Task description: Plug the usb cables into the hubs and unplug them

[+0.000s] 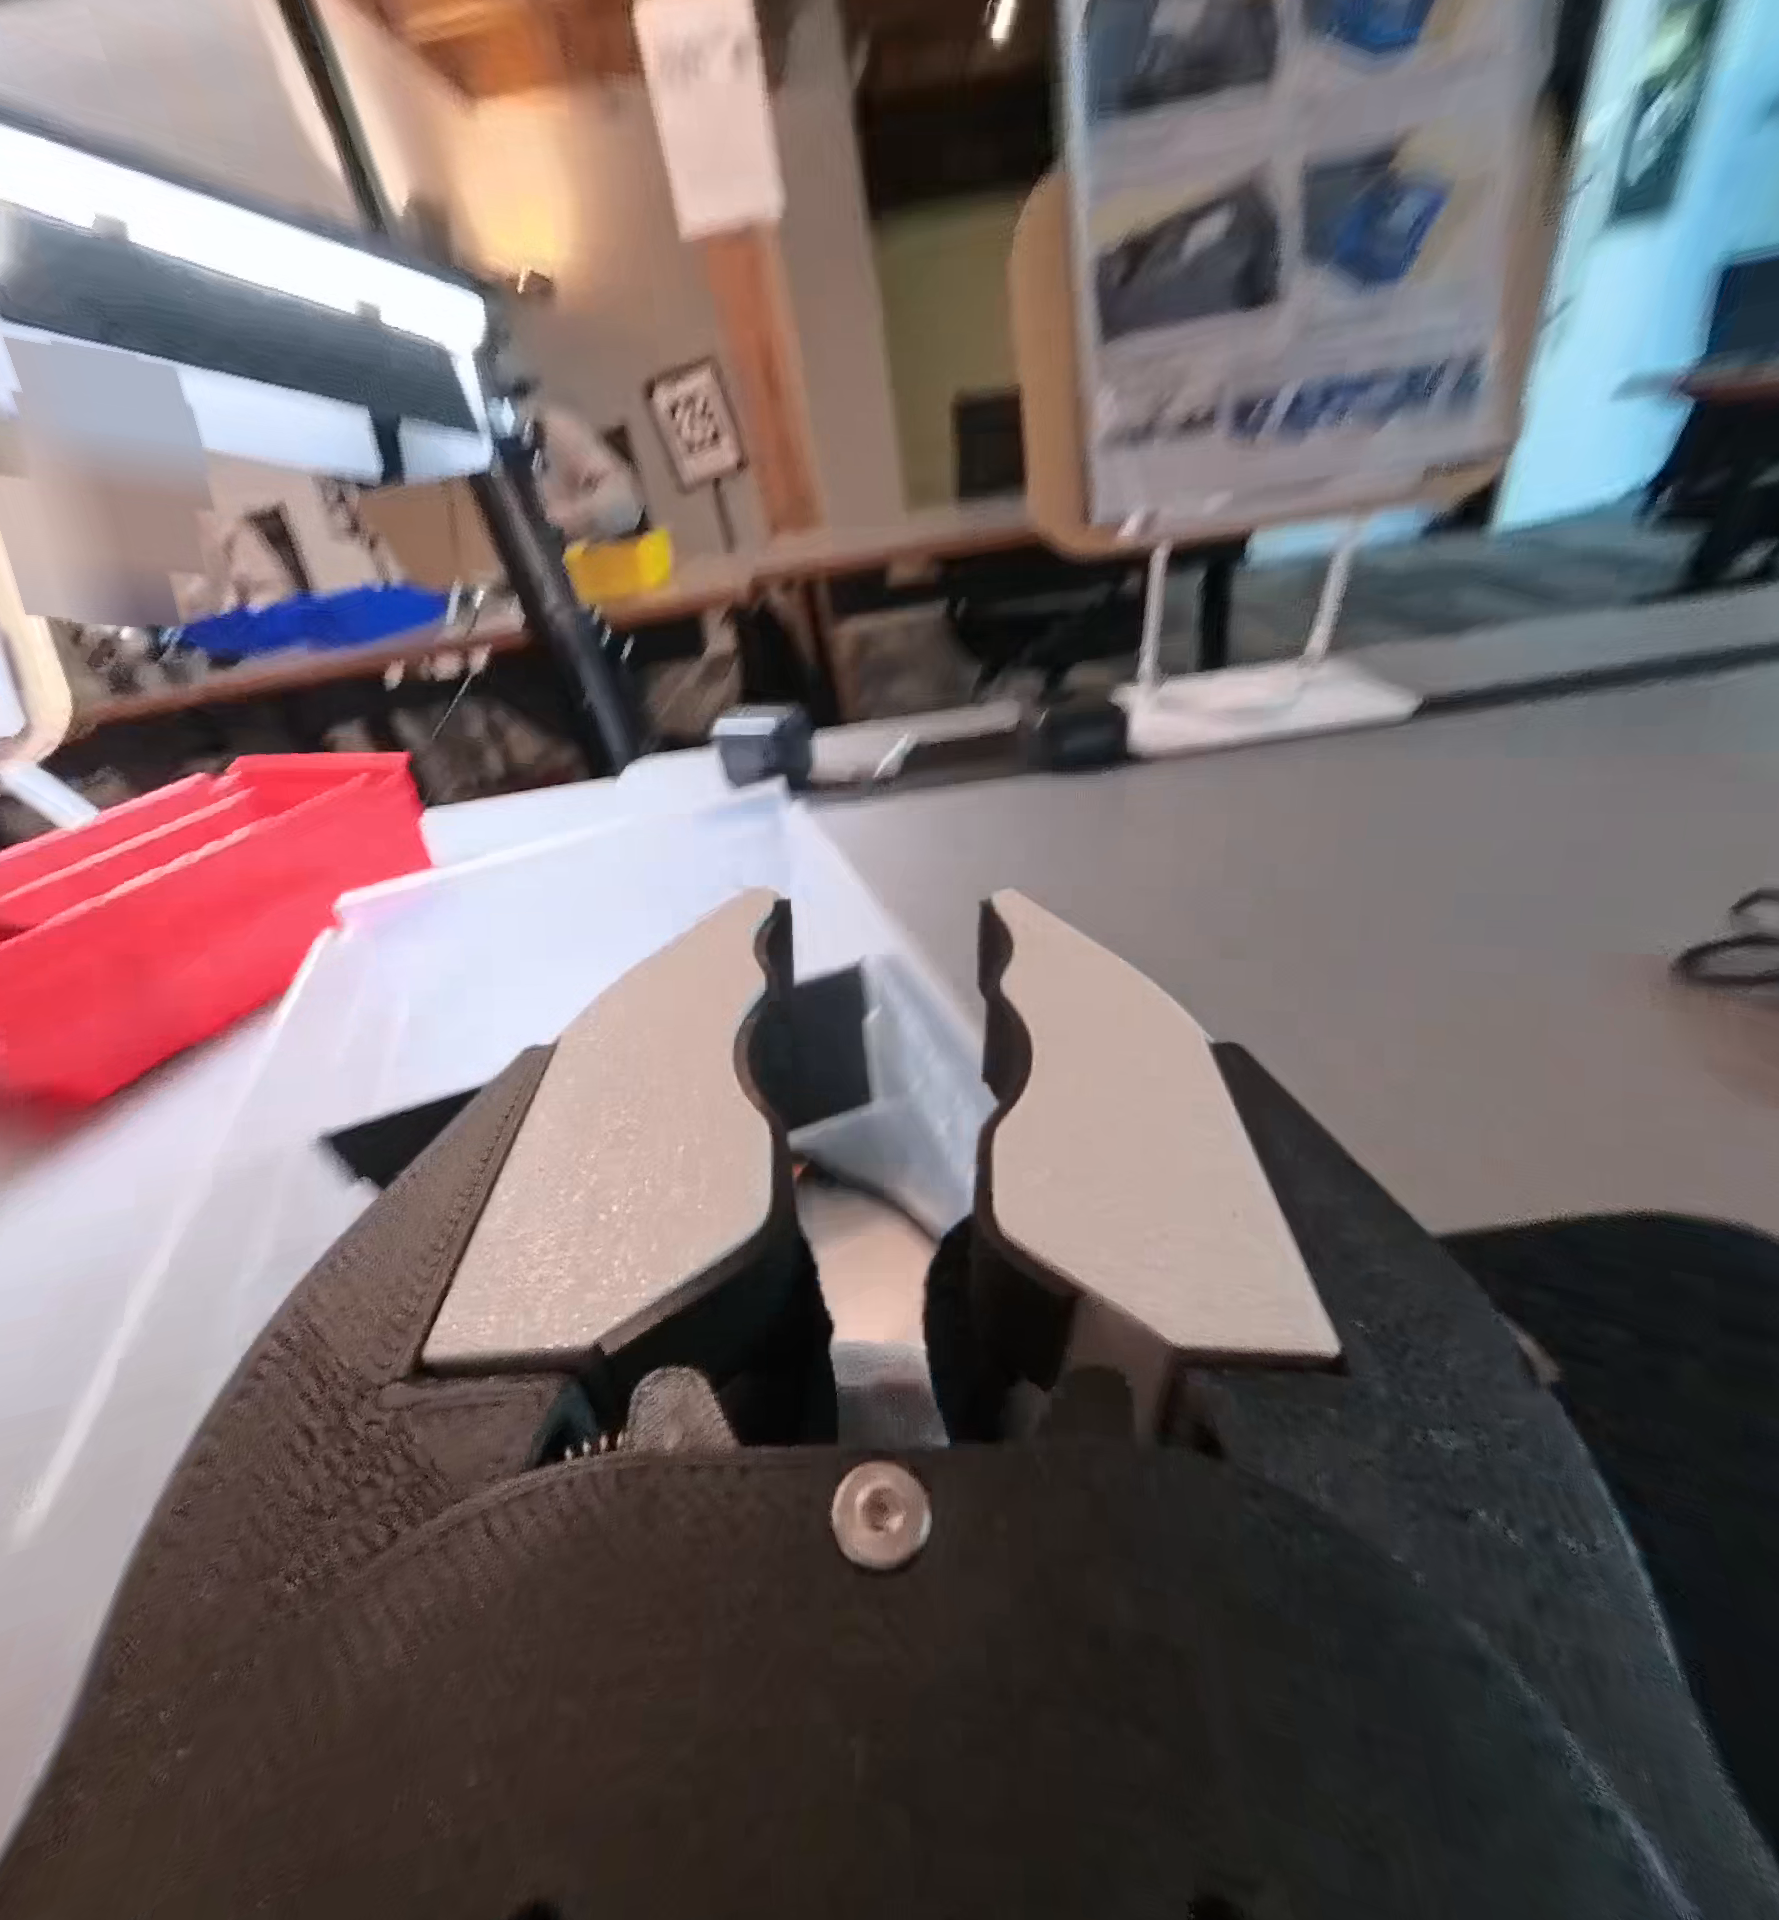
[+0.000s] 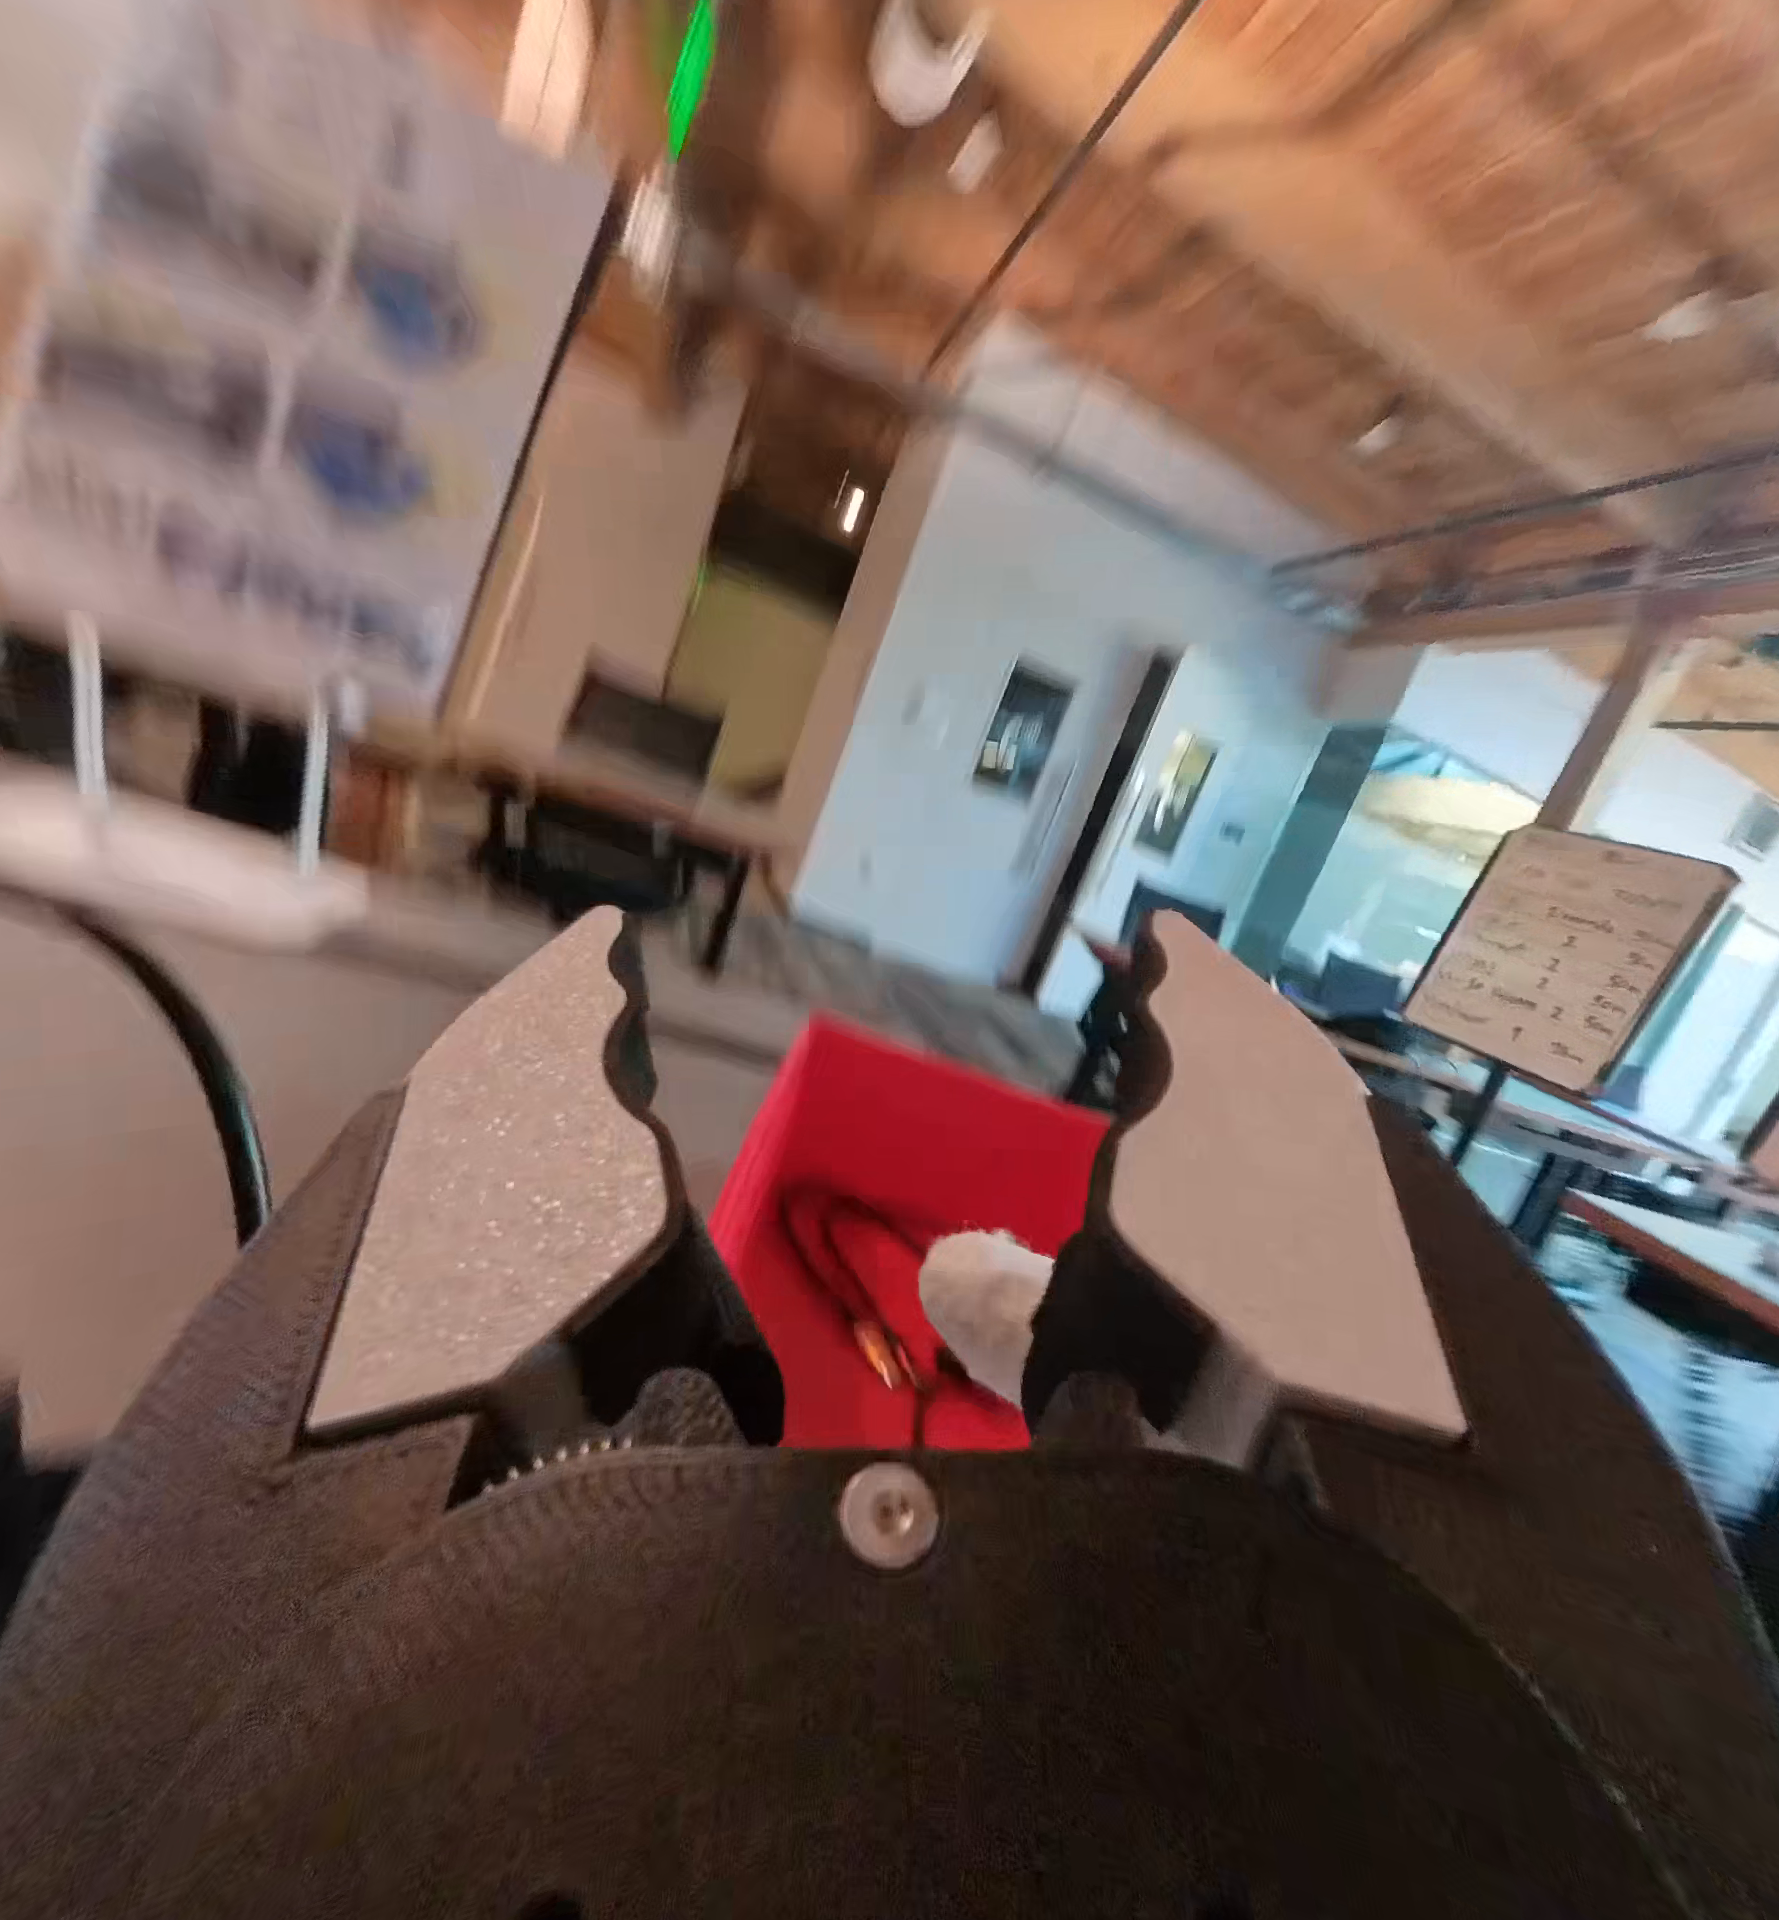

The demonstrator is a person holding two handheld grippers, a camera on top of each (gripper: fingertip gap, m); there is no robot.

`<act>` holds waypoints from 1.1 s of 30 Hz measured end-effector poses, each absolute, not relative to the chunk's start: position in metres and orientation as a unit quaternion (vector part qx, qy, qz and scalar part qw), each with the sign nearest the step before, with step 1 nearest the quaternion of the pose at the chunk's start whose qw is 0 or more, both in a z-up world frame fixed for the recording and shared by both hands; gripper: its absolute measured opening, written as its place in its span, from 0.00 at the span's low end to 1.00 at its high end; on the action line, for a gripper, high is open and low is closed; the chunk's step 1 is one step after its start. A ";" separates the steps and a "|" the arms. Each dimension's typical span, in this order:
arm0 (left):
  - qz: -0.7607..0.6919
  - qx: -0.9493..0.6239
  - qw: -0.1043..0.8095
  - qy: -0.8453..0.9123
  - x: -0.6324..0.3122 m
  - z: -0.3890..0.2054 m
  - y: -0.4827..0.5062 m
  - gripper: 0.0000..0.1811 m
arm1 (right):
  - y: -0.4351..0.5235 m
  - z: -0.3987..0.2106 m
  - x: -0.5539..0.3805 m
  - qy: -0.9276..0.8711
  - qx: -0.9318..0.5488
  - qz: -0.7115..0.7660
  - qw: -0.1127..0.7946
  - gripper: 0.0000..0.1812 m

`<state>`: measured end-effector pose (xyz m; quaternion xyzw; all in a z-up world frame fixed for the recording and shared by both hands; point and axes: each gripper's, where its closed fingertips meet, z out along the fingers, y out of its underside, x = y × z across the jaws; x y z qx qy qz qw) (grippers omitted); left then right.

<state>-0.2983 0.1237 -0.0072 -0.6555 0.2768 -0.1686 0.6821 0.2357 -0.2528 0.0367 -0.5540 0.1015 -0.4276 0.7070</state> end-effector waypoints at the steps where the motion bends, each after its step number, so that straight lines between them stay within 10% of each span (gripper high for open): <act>1: -0.148 -0.677 0.664 0.281 -0.305 -0.015 0.127 0.19 | -0.270 0.052 0.231 0.121 -0.494 -0.408 0.758 0.49; 6: -0.081 -0.827 0.458 0.315 -0.334 -0.080 0.139 0.16 | -0.343 0.087 0.203 0.153 -0.290 -0.362 0.873 0.44; 20: -0.040 -0.942 0.107 0.315 -0.348 -0.177 0.183 0.14 | -0.342 0.086 0.198 0.129 -0.294 -0.415 0.851 0.40; 33: 0.019 -0.910 0.321 0.263 -0.367 -0.122 0.200 0.02 | -0.347 0.085 0.198 0.127 -0.290 -0.427 0.847 0.38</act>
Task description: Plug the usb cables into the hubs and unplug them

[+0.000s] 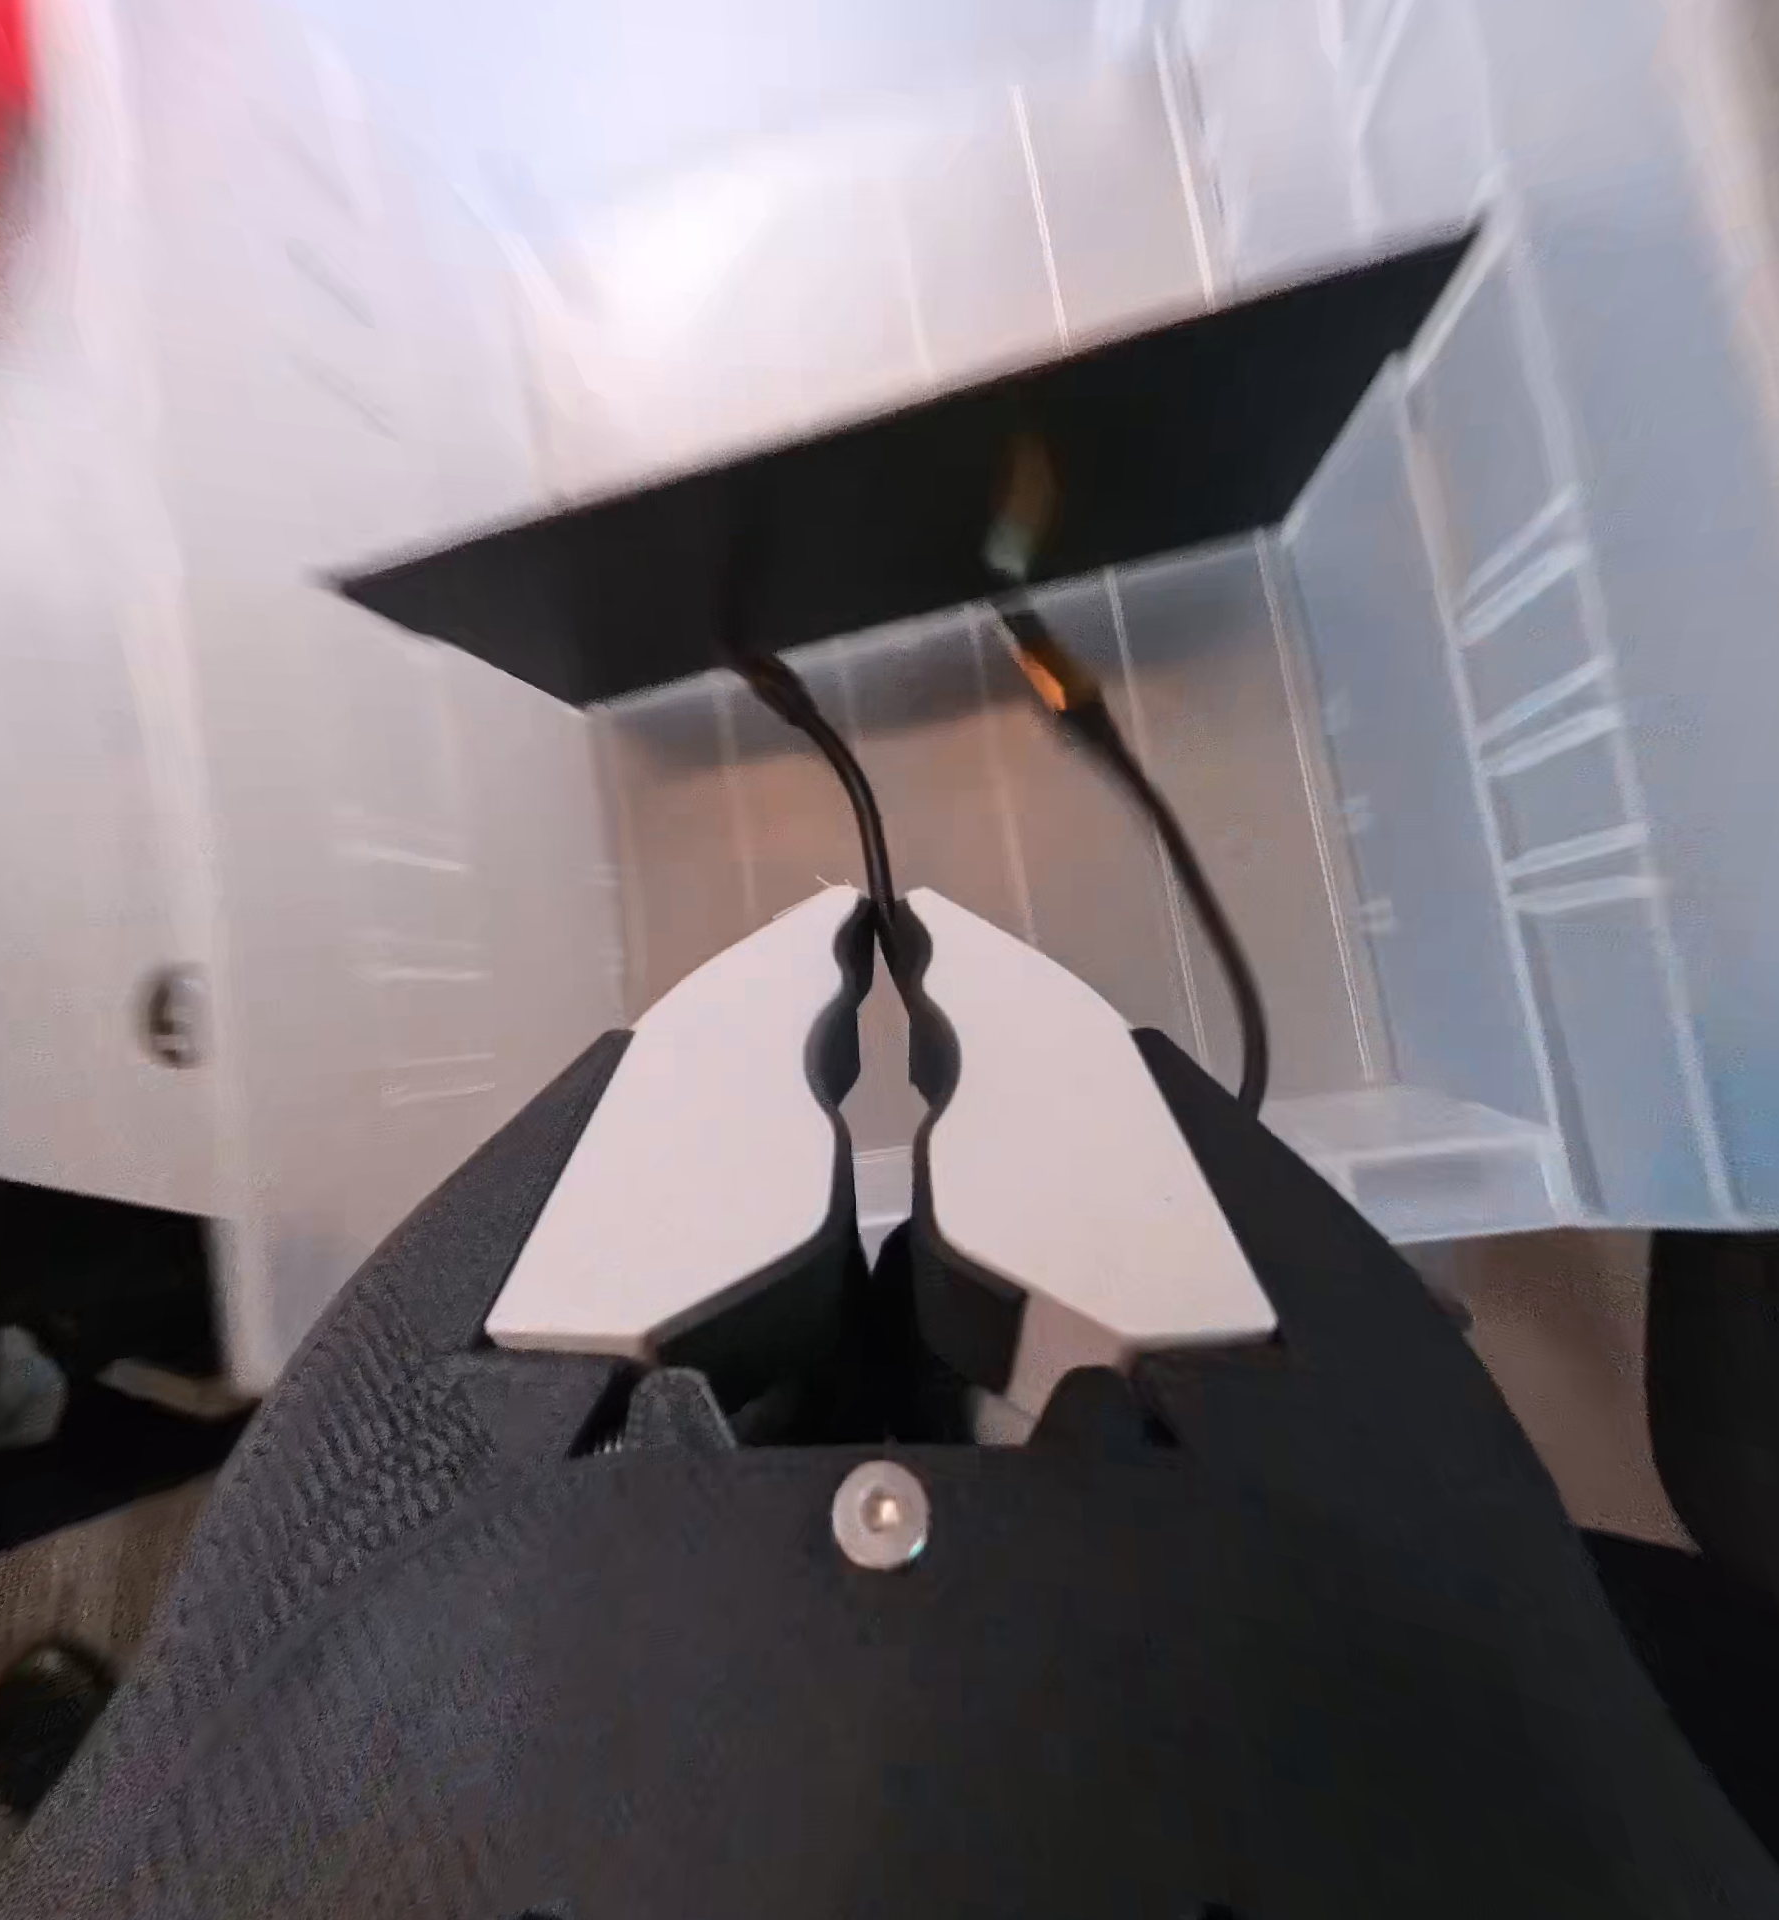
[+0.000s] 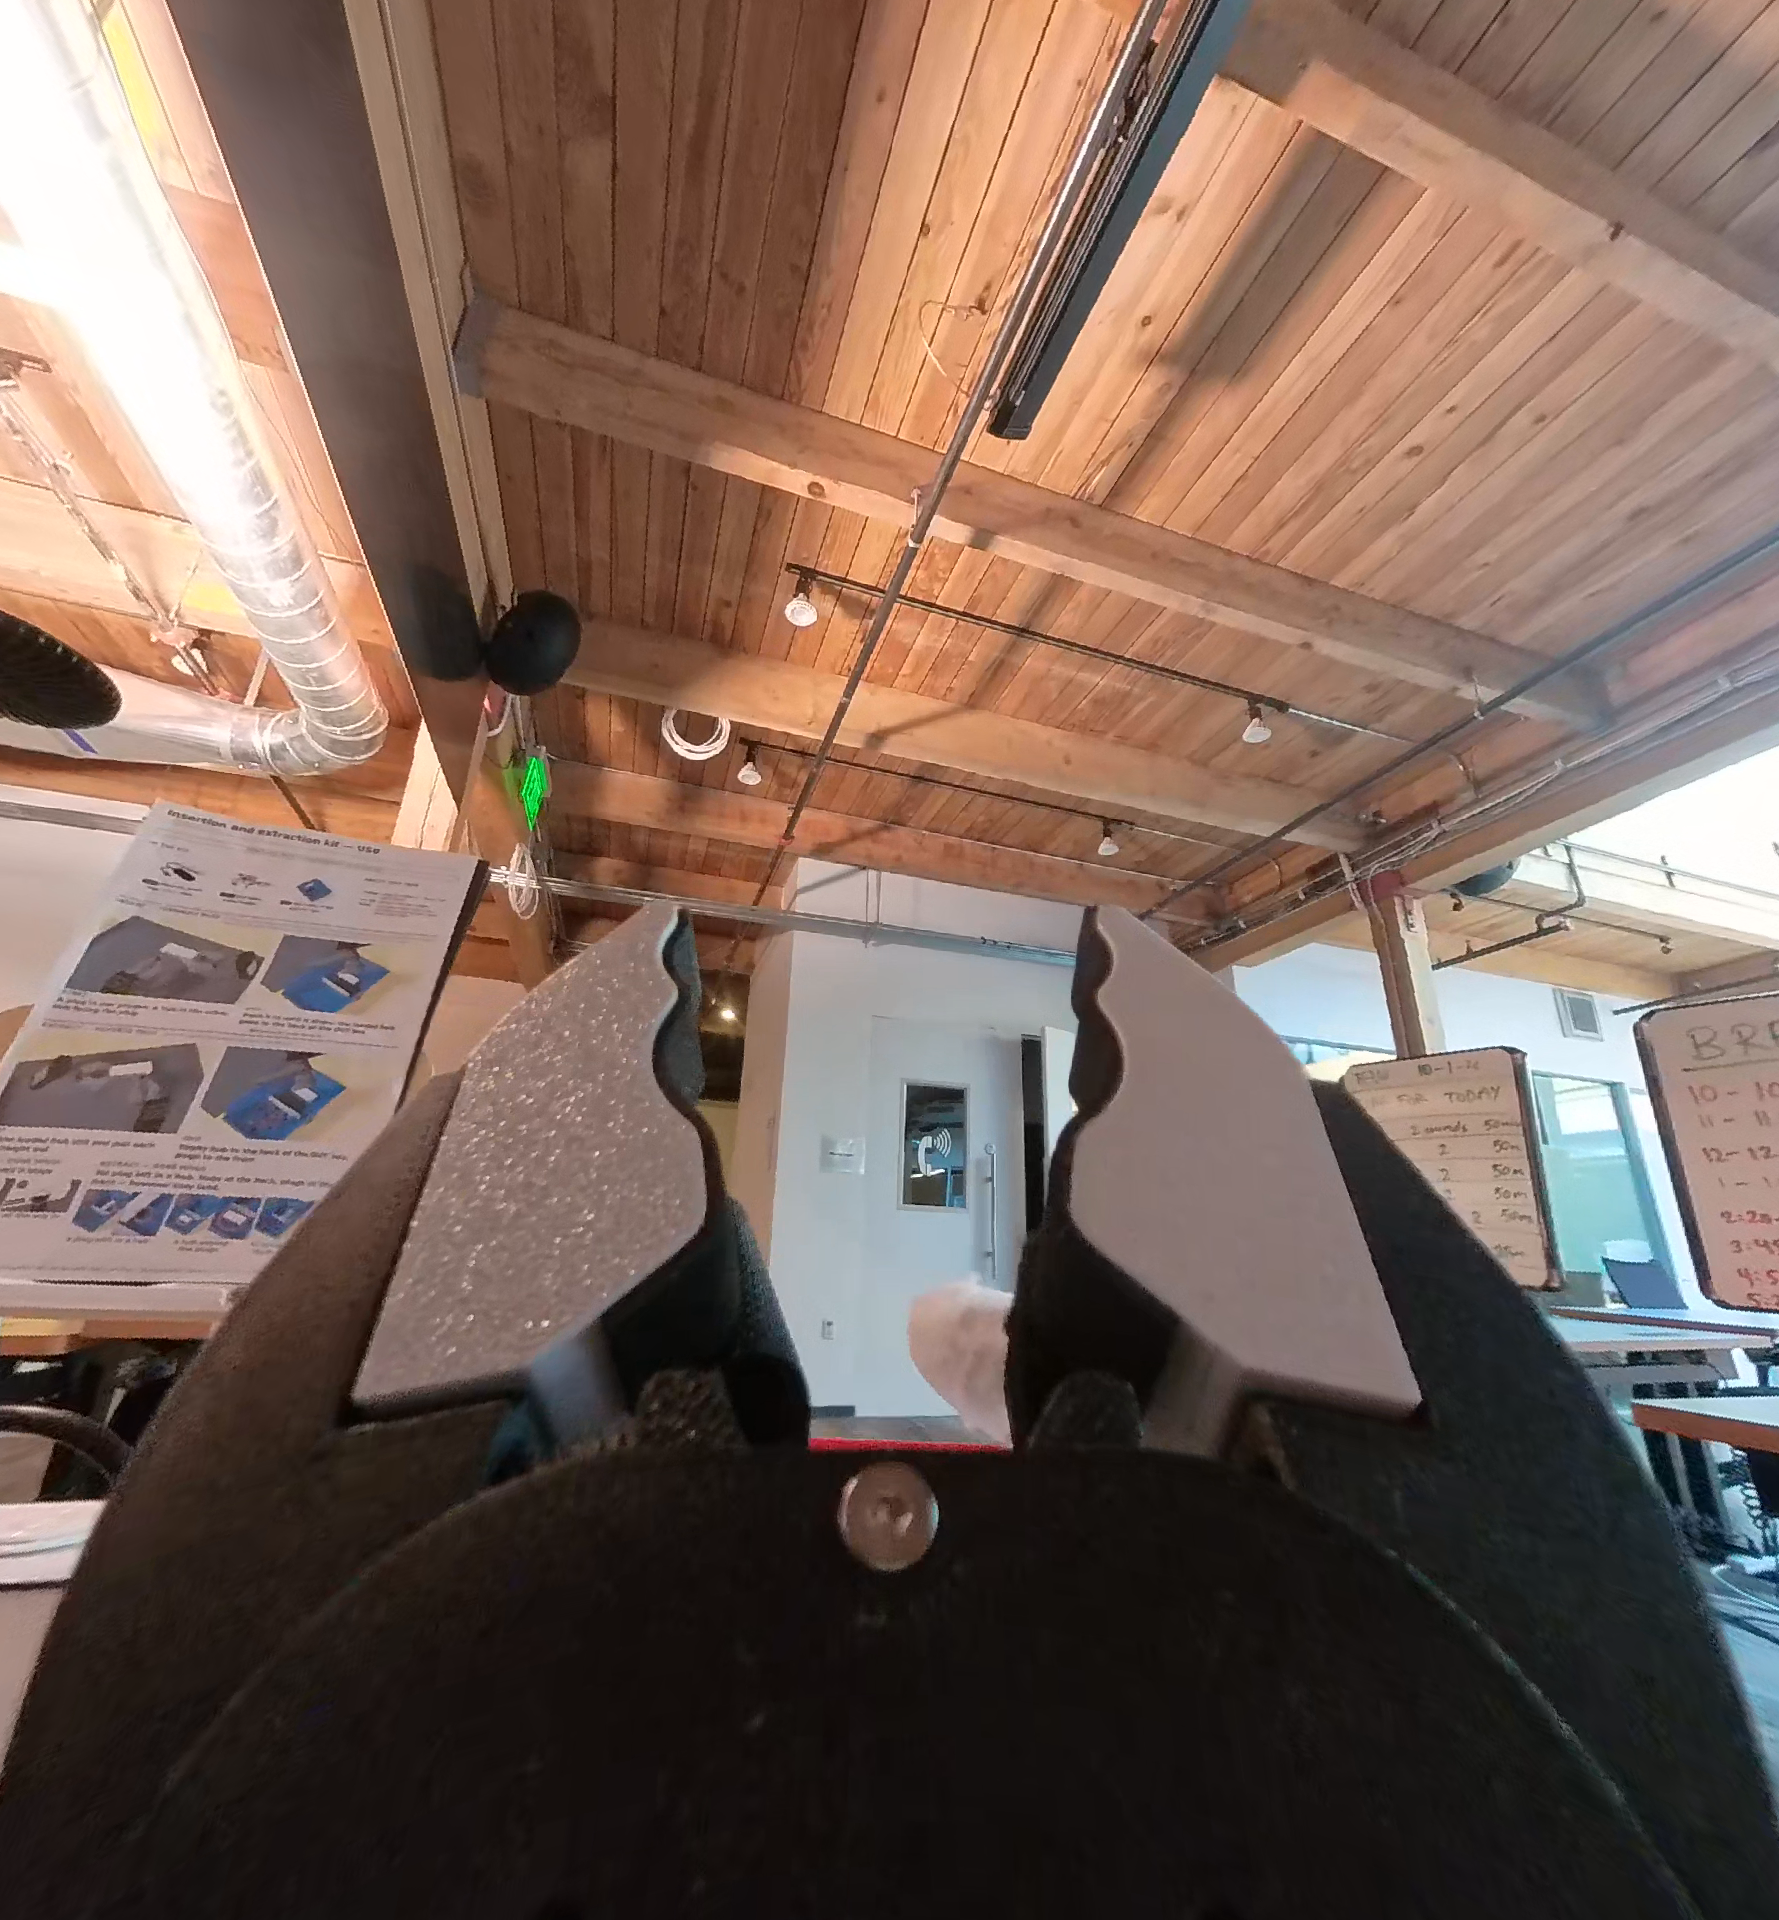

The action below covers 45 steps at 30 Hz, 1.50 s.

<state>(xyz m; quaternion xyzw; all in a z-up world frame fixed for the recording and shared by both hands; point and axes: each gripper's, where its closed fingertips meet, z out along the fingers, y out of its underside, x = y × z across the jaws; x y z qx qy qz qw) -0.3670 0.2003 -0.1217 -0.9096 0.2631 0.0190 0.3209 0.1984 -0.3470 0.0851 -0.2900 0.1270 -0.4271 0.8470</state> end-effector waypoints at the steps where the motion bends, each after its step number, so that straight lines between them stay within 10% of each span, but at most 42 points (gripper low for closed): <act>1: 0.023 -0.893 0.369 0.257 -0.370 -0.101 0.200 0.02 | -0.346 0.085 0.198 0.128 -0.290 -0.424 0.849 0.38; 16: -0.214 -0.397 0.860 0.237 -0.306 0.104 0.074 0.01 | -0.316 0.082 0.173 0.083 -0.313 -0.383 0.865 0.34; 35: -0.583 -0.259 0.739 0.218 -0.184 0.096 -0.027 0.01 | -0.143 -0.033 -0.093 -0.360 -0.528 0.085 0.764 0.45; 45: -0.647 -0.268 0.685 0.202 -0.171 0.084 -0.024 0.01 | -0.114 -0.058 -0.108 -0.295 -0.557 0.105 0.769 0.27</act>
